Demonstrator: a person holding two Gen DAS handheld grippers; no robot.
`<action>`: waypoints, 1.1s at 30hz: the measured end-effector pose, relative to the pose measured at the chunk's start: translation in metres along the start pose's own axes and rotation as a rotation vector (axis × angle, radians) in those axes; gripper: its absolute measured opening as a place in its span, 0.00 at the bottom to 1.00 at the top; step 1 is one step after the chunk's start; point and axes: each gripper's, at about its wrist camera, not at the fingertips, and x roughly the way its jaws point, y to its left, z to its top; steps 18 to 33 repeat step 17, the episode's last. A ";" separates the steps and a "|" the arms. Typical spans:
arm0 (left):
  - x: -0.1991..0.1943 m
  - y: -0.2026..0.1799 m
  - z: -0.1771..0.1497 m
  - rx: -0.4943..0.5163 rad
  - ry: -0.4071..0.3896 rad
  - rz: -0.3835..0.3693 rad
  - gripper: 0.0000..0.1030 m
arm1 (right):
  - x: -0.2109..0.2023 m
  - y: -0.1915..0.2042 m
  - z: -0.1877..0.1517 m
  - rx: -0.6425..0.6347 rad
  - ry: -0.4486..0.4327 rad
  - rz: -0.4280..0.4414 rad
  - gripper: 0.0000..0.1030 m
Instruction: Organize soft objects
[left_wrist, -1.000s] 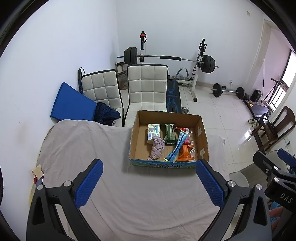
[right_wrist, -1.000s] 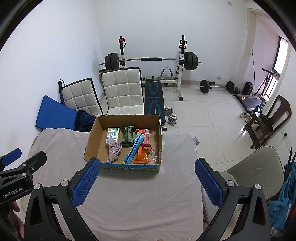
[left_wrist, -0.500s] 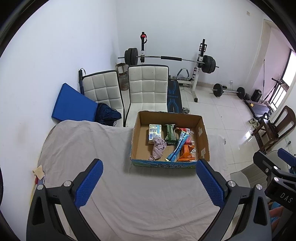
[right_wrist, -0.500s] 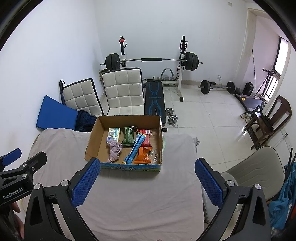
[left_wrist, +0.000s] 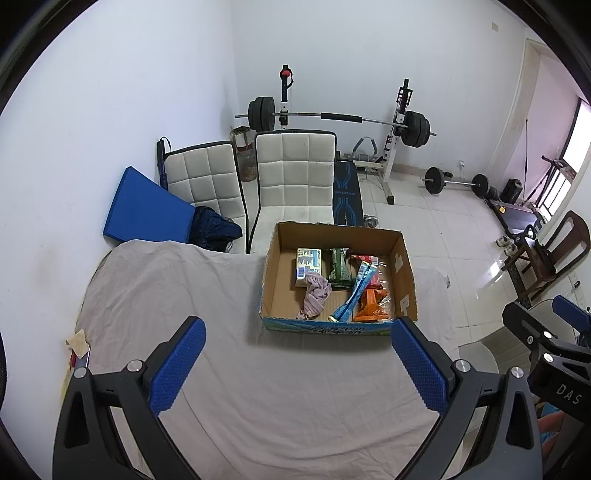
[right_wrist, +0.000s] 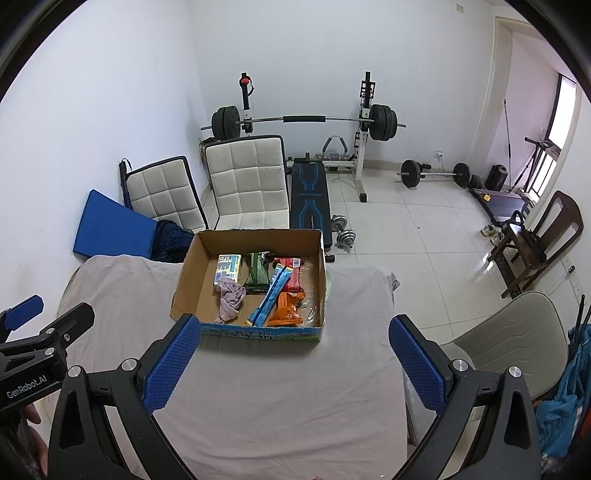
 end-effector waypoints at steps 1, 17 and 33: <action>0.000 0.001 0.000 0.000 0.000 0.000 1.00 | 0.000 0.000 0.000 0.001 0.001 0.001 1.00; -0.001 0.001 0.000 0.002 -0.001 -0.002 1.00 | -0.005 0.000 -0.001 -0.001 -0.003 0.007 1.00; -0.001 0.001 0.000 0.002 -0.001 -0.002 1.00 | -0.005 0.000 -0.001 -0.001 -0.003 0.007 1.00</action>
